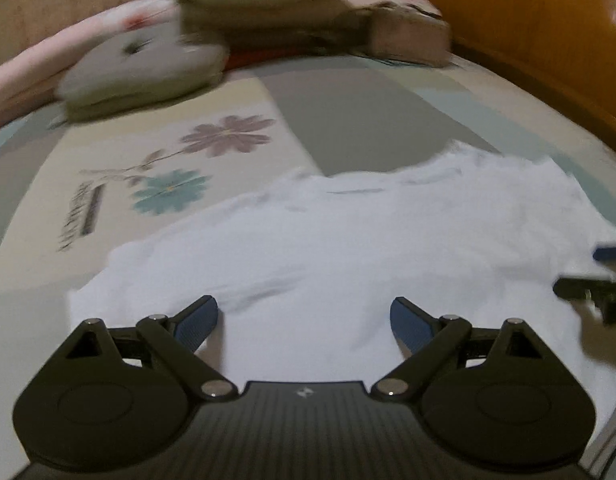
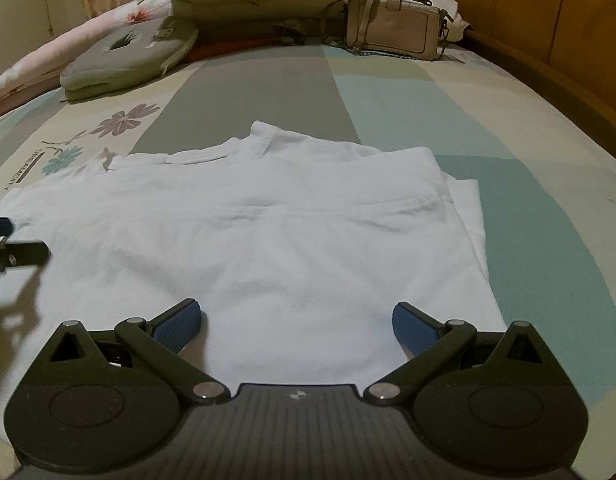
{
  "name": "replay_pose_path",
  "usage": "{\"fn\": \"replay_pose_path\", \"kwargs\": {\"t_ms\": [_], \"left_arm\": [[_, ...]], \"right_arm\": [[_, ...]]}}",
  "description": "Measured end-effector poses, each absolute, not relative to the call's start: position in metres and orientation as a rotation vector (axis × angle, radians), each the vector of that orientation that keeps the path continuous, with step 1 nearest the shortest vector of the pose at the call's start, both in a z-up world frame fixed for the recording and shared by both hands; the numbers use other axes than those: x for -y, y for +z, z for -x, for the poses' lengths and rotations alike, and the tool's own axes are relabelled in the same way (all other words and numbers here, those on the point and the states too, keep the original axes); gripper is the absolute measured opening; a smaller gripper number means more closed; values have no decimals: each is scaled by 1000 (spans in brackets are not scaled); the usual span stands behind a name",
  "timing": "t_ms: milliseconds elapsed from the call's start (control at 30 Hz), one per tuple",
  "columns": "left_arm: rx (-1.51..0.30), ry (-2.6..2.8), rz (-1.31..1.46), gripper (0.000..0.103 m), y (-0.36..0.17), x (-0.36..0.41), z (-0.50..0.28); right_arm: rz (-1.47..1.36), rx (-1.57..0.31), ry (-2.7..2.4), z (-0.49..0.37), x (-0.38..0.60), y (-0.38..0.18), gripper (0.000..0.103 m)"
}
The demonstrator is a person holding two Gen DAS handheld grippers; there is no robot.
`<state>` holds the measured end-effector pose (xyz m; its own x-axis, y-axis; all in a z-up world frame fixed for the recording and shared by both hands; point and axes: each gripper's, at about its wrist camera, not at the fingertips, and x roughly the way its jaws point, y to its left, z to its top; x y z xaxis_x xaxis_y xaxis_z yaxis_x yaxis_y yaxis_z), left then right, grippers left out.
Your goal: Fold clothes
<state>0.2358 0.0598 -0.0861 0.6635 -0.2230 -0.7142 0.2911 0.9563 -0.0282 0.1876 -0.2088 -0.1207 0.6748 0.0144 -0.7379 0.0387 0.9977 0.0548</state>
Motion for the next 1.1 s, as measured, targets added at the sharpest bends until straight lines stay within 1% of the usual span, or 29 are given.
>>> {"fn": "replay_pose_path", "kwargs": {"t_ms": [167, 367, 467, 700, 833, 967, 1100], "left_arm": [[-758, -392, -119, 94, -70, -56, -203], [-817, -376, -227, 94, -91, -46, -185], [-826, -360, -182, 96, -94, -58, -183], [-826, -307, -115, 96, -89, -78, -174], [-853, -289, -87, 96, -96, -84, -175], [-838, -276, -92, 96, -89, -85, -165], [-812, -301, -90, 96, -84, -83, -153]], "right_arm": [[-65, -823, -15, -187, 208, -122, 103], [-65, -820, -18, -186, 208, -122, 103], [-65, -818, -19, -186, 207, -122, 103], [-64, -812, -24, -186, 207, -123, 103], [-65, -833, -29, -185, 207, -119, 103], [-72, -873, -31, -184, 209, -113, 103], [-96, -856, 1, -165, 209, -101, 103]]}}
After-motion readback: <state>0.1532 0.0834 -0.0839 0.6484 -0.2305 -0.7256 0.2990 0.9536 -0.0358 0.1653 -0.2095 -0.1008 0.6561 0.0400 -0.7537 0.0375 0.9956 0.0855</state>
